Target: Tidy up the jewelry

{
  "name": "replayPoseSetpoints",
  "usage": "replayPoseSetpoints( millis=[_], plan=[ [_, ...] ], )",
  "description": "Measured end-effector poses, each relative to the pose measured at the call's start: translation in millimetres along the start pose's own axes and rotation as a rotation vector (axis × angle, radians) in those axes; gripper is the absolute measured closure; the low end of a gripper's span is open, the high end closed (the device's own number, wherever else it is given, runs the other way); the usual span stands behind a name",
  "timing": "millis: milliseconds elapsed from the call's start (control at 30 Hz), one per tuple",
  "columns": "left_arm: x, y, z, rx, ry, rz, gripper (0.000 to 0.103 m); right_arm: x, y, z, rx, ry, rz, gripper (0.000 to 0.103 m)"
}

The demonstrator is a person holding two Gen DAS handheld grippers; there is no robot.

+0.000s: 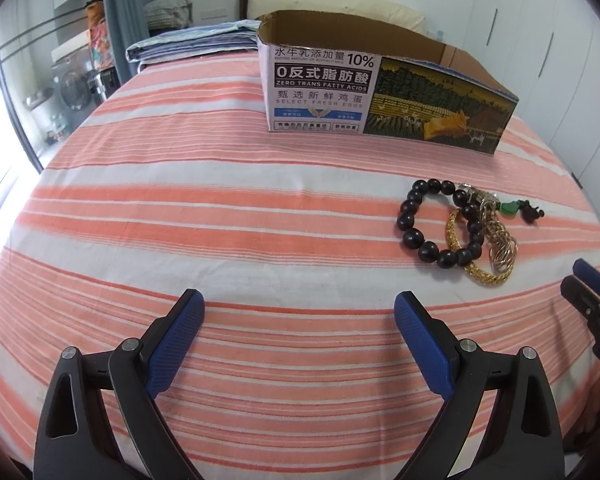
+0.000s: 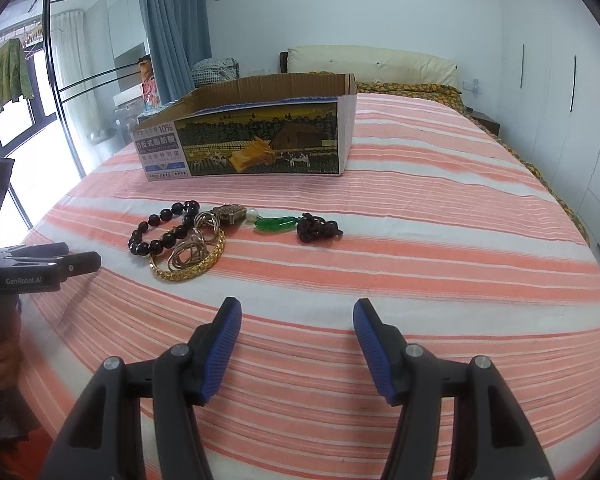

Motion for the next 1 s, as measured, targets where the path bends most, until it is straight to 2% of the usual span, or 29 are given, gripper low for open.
replayPoseSetpoints(
  millis=[433,633,767,1000],
  plan=[
    [1,1,2,0.01,-0.008,-0.007,0.007,0,1,2,0.002,0.008,-0.015,0.043],
    [4,-1,6,0.036,-0.019,-0.012,0.007,-1,0,-6,-0.045,0.047,-0.018,0.043],
    [2,-1,2,0.016,-0.003,-0.004,0.007,-4,0,-11,-0.086,0.057,-0.011,0.043],
    [-2,0,-2,-0.003,0.007,0.004,0.006,-8,1,-5,-0.058,0.039,0.009,0.043]
  ],
)
Point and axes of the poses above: each gripper's, at about its wrist camera, not at the fingertips, and x roughly against the way its jaws point, z to its left, y to its top, the point moved 4 cm from there along -x, roughly the way its jaws point, and after that the axes turned 7 degrees about x, right-handed, at the moved point
